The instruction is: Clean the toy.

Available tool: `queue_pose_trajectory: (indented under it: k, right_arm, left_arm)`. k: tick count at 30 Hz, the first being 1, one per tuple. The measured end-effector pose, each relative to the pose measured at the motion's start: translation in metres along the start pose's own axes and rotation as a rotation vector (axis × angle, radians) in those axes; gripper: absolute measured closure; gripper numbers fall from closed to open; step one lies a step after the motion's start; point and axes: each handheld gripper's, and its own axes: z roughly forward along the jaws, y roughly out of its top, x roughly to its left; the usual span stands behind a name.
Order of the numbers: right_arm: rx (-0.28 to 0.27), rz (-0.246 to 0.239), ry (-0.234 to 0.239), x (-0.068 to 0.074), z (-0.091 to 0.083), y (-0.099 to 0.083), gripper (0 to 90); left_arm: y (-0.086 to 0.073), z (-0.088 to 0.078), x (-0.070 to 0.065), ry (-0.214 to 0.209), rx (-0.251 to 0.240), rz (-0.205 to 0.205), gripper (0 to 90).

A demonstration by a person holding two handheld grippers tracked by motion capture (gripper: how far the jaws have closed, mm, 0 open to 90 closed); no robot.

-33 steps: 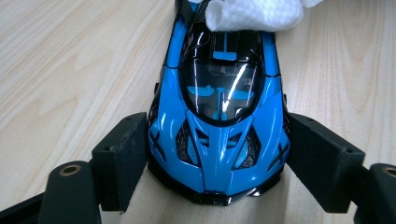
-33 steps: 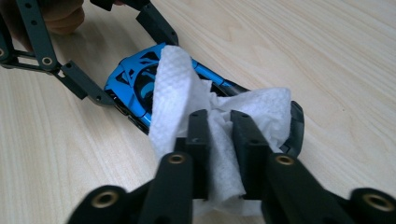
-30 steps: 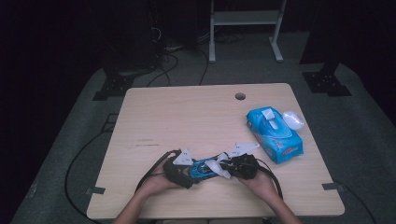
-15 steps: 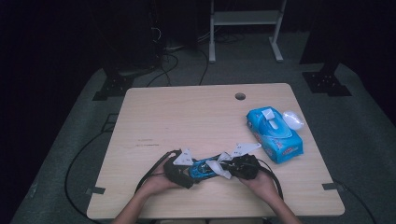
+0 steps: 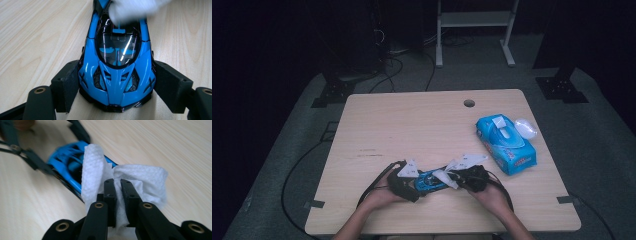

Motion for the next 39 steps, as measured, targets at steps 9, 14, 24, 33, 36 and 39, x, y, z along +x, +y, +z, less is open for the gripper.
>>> queue_pose_trajectory:
  k: [9, 14, 24, 33, 36, 39]
  right_arm:
    - [-0.028, -0.029, 0.077, 0.019, 0.011, 0.013, 82.9]
    - [-0.006, -0.022, 0.010, 0.008, 0.003, 0.006, 82.9]
    - [-0.045, -0.056, 0.107, 0.032, 0.018, 0.018, 82.9]
    - [-0.009, -0.078, 0.111, 0.029, 0.016, 0.020, 72.9]
    - [-0.004, -0.116, 0.098, 0.033, 0.014, 0.021, 59.0]
    - [-0.026, -0.115, 0.081, 0.032, 0.007, 0.022, 46.7]
  left_arm:
    - [-0.001, -0.002, 0.001, -0.006, 0.006, -0.012, 25.3]
    - [-0.002, -0.004, 0.002, -0.012, 0.006, -0.017, 24.9]
    - [0.000, -0.001, -0.002, 0.011, 0.006, -0.002, 25.4]
    - [-0.001, -0.001, 0.000, 0.000, -0.001, -0.006, 25.4]
    - [-0.001, -0.002, 0.000, -0.001, 0.001, -0.008, 25.3]
    - [-0.001, -0.002, 0.000, 0.001, 0.005, -0.007, 25.3]
